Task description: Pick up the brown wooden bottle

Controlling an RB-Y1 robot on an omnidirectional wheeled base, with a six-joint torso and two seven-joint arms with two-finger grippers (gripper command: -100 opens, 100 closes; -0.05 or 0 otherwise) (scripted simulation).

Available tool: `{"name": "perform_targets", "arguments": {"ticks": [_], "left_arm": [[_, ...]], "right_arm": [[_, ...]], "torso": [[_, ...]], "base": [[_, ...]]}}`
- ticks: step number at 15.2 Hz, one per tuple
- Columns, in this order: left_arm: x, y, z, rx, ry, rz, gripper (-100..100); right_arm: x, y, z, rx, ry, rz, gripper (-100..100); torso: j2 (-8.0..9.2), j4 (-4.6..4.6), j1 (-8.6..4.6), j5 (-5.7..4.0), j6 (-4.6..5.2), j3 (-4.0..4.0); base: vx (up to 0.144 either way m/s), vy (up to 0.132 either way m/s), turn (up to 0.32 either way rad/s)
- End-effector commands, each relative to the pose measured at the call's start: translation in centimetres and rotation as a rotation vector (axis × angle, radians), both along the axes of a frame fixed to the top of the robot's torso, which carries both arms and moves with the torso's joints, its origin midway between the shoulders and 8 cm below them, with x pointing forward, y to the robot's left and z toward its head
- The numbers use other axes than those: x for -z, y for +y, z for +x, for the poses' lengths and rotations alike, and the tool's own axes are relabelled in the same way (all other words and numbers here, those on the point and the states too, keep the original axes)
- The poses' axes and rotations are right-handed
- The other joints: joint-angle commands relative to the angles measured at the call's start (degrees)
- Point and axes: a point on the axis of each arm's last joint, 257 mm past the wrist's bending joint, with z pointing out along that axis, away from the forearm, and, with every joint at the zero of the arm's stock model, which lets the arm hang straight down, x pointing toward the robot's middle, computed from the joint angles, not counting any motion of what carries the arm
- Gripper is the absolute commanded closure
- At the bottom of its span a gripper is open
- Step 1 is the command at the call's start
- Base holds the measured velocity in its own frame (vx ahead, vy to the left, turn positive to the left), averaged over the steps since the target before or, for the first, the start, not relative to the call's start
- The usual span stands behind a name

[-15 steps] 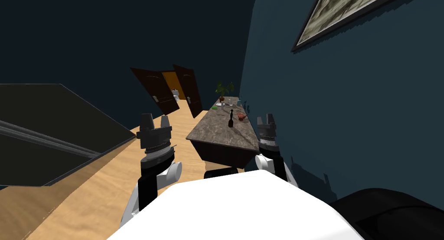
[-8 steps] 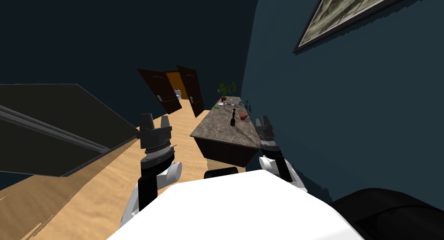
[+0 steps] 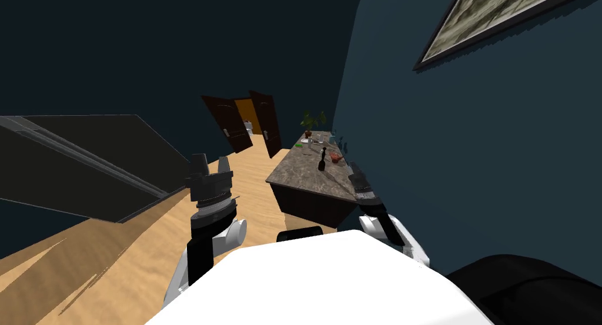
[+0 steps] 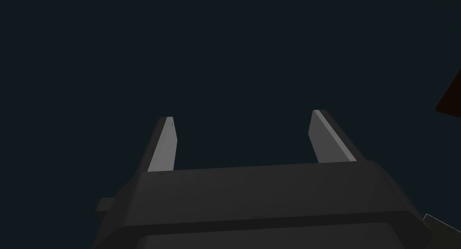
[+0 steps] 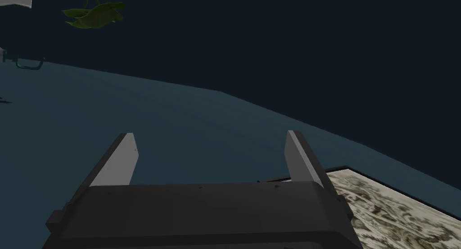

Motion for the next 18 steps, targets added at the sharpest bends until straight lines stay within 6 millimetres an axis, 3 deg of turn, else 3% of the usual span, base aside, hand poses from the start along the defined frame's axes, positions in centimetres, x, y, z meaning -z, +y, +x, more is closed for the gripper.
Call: {"name": "perform_targets", "arguments": {"ticks": [1,2,3,5,6,9,12,14,15,16,17,18], "left_arm": [[0.0,0.0,0.0,0.0,0.0,0.0,0],[0.0,0.0,0.0,0.0,0.0,0.0,0],[0.0,0.0,0.0,0.0,0.0,0.0,0],[0.0,0.0,0.0,0.0,0.0,0.0,0],[0.0,0.0,0.0,0.0,0.0,0.0,0],[0.0,0.0,0.0,0.0,0.0,0.0,0],[0.0,0.0,0.0,0.0,0.0,0.0,0],[0.0,0.0,0.0,0.0,0.0,0.0,0],[0.0,0.0,0.0,0.0,0.0,0.0,0],[0.0,0.0,0.0,0.0,0.0,0.0,0],[0.0,0.0,0.0,0.0,0.0,0.0,0],[0.0,0.0,0.0,0.0,0.0,0.0,0]], "right_arm": [[1.2,-0.7,0.0,0.009,0.039,-0.033,-100],[2.5,-1.7,0.2,0.022,0.084,-0.069,-100],[2.5,-1.7,0.2,0.022,0.084,-0.069,-100],[5.4,-3.9,0.4,0.057,0.177,-0.136,-100],[5.4,-3.9,0.4,0.054,0.178,-0.142,-100],[8.2,-6.7,0.3,0.094,0.274,-0.216,-100],[9.5,-8.2,0.2,0.117,0.322,-0.253,-100],[12.1,-11.7,-0.5,0.17,0.419,-0.322,-100],[12.1,-11.7,-0.5,0.168,0.419,-0.326,-100],[13.2,-13.5,-0.9,0.195,0.467,-0.362,-100],[13.2,-13.5,-0.9,0.195,0.467,-0.362,-100],[14.3,-15.4,-1.5,0.224,0.515,-0.397,-100]], "torso": [[0.0,0.0,0.0,0.0,0.0,0.0],[0.0,0.0,-0.01,0.0,0.02,0.0],[0.02,0.0,-0.02,0.0,0.01,0.01],[0.0,0.0,-0.07,-0.01,0.0,0.0],[-0.04,-0.01,0.0,0.0,0.0,-0.02],[-0.05,-0.01,0.04,0.01,0.01,-0.03],[-0.1,-0.02,0.01,0.01,0.0,-0.06],[-0.11,-0.03,-0.06,-0.01,0.0,-0.07],[-0.17,-0.04,-0.04,-0.01,-0.03,-0.1],[-0.2,-0.04,0.02,0.01,0.0,-0.11],[-0.19,-0.05,0.09,0.02,0.01,-0.11],[-0.19,-0.04,0.09,0.03,0.01,-0.11]], "base": [[0.004,0.084,0.094],[-0.003,0.079,0.132],[-0.001,0.064,0.097],[0.019,0.09,0.191],[0.025,0.104,0.136],[0.018,0.099,0.124],[0.032,0.083,0.135],[0.046,0.081,0.221],[0.063,0.099,0.184],[0.061,0.115,0.173],[0.055,0.104,0.121],[0.056,0.094,0.167]]}}
